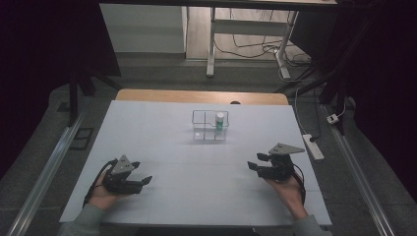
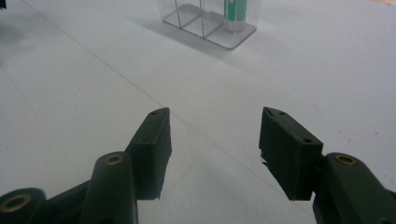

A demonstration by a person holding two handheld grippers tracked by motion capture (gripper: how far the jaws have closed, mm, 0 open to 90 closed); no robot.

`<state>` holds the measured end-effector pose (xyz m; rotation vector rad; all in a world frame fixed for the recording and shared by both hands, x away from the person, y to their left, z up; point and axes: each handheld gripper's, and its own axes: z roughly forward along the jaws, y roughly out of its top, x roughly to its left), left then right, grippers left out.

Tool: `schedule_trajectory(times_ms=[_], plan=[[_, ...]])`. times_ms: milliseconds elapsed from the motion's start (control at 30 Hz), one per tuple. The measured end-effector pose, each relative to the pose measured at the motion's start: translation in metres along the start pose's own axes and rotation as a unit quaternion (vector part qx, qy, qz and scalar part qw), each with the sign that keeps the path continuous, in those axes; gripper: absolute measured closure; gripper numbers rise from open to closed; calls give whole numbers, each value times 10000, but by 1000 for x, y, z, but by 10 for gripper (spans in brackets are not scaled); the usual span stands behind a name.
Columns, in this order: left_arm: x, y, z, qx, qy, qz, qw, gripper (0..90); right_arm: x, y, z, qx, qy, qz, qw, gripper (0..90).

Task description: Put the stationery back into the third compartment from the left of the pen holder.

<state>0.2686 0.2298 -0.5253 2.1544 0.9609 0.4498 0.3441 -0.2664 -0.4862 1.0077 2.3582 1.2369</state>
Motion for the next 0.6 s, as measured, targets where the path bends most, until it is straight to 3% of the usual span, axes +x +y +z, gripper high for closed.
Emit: schedule_trajectory(times_ms=[167,600], plan=[[0,0,0,-20,-2,-22,10000,279,-2,-11,-4,83,-29,-22,10000,423],[1,0,0,-54,25,-72,10000,280,-1,-13,-2,121,1,-136,9998,403]])
